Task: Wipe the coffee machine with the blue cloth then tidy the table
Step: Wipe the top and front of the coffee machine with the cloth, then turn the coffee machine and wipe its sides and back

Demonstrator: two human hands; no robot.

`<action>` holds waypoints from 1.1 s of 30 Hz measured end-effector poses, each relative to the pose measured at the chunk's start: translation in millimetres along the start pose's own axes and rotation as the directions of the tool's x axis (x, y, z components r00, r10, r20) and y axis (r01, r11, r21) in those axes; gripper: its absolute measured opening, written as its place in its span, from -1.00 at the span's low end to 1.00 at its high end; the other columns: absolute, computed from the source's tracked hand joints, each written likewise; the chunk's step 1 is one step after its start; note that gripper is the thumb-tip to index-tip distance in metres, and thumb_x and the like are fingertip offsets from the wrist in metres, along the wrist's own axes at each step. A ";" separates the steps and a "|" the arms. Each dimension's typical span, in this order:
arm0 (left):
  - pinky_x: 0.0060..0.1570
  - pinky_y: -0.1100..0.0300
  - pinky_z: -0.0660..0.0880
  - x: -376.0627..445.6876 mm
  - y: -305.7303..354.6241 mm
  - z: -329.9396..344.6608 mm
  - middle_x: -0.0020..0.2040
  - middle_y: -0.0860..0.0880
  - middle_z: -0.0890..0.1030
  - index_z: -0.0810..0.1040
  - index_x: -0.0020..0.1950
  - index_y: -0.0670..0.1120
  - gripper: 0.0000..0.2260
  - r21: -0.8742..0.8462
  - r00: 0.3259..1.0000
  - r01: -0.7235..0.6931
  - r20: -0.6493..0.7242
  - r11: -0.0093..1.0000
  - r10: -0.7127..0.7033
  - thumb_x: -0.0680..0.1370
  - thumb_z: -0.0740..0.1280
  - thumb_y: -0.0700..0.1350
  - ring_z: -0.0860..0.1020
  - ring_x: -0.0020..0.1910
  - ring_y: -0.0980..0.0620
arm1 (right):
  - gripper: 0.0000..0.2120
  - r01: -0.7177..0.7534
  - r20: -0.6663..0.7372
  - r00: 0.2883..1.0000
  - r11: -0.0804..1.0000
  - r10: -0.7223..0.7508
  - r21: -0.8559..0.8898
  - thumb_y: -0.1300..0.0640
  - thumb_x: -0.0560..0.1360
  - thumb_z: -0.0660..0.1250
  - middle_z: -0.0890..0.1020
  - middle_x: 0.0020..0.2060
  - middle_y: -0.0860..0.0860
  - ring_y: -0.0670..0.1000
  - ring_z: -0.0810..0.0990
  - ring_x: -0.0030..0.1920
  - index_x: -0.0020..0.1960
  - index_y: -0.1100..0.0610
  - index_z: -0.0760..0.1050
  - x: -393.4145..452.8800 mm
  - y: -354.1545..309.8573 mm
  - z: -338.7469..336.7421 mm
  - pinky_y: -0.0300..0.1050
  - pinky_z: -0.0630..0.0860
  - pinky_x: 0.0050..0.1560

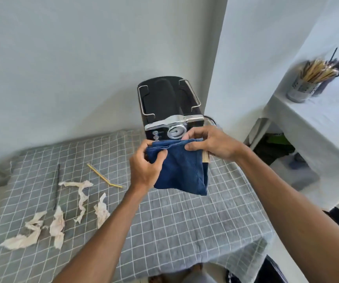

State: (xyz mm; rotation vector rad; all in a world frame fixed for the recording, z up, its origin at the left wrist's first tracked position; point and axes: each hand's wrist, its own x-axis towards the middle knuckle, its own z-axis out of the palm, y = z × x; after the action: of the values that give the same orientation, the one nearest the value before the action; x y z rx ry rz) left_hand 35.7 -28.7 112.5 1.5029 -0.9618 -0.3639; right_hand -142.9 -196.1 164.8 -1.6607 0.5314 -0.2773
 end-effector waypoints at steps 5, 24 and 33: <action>-0.34 0.26 0.55 -63.9 -68.3 -3.5 -0.14 0.07 0.70 0.61 0.00 0.10 -0.85 0.052 0.930 0.250 0.264 0.967 -0.255 0.49 0.50 0.07 0.69 -0.19 0.07 | -0.88 -0.256 0.013 0.967 0.967 0.256 0.010 0.23 0.50 0.53 0.71 -0.07 0.03 -0.02 0.66 0.00 0.03 0.16 0.68 -25.9 92.9 31.7 -0.14 0.58 0.02; -0.12 -0.05 0.68 -69.9 -153.1 26.0 0.04 0.21 0.62 0.54 0.20 0.14 -0.83 0.488 0.752 0.505 0.154 0.711 -0.640 0.62 0.37 0.08 0.67 -0.10 0.05 | -0.74 -0.441 -0.376 0.863 0.867 0.337 -0.234 0.19 0.59 0.41 0.65 0.09 -0.15 -0.15 0.61 0.05 0.27 0.03 0.62 -9.8 194.7 56.5 -0.18 0.59 0.20; 0.28 -0.14 0.52 12.9 -100.6 -11.7 0.36 -0.02 0.52 0.38 0.48 -0.04 -0.58 0.474 0.944 0.285 0.009 0.833 -0.329 0.66 0.30 0.07 0.54 0.29 -0.02 | -0.79 -0.031 -0.597 0.790 0.964 -0.139 -0.266 0.22 0.58 0.35 0.62 -0.34 -0.09 -0.20 0.50 -0.40 -0.05 -0.10 0.60 2.5 80.6 14.2 -0.36 0.45 -0.40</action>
State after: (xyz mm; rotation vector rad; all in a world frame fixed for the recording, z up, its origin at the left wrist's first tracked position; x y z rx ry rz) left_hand 87.0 -40.4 25.1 2.1154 -0.9167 -0.4550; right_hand -148.9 -191.9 83.3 -1.8345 1.0469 -0.8412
